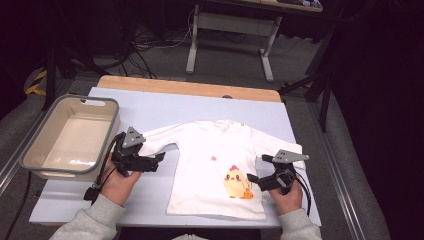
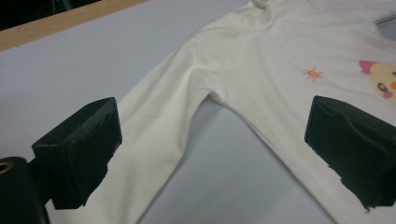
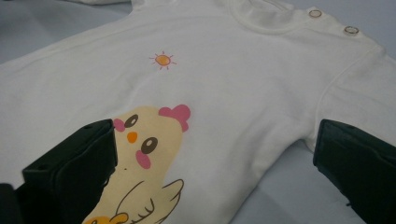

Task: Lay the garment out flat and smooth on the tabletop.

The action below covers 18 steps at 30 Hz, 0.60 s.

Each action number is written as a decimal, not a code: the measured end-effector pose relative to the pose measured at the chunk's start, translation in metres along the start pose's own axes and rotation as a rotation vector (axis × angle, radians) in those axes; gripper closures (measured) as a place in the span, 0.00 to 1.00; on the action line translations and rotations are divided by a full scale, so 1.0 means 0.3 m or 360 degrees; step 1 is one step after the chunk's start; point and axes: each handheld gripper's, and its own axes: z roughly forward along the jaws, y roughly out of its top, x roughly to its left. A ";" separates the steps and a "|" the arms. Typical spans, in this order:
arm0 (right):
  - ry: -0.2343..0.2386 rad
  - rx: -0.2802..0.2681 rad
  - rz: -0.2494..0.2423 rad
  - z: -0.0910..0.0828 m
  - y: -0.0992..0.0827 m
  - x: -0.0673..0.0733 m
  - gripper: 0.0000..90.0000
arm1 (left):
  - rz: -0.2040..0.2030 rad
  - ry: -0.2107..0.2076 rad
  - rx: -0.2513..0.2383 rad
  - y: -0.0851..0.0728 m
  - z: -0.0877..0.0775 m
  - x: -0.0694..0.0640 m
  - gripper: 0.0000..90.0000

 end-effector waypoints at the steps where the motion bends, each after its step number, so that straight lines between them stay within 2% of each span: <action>1: 0.0007 -0.0005 0.0002 -0.001 0.000 -0.001 0.00 | 0.0002 -0.0013 -0.0008 0.002 0.004 -0.001 0.05; 4: 0.0005 -0.0035 -0.0008 -0.006 0.001 -0.003 0.00 | -0.0001 -0.0039 -0.0012 0.010 0.016 -0.003 0.03; 7: -0.0030 -0.0056 0.0015 -0.011 0.001 -0.007 0.00 | -0.0002 -0.0063 -0.0031 0.016 0.029 -0.005 0.01; 14: -0.0007 -0.0079 0.0039 -0.023 0.000 -0.014 0.00 | -0.0013 -0.0138 -0.0060 0.033 0.052 0.003 0.00; 18: 0.0000 -0.0093 0.0043 -0.029 -0.002 -0.012 0.00 | 0.0003 -0.0132 -0.0053 0.043 0.063 0.003 0.00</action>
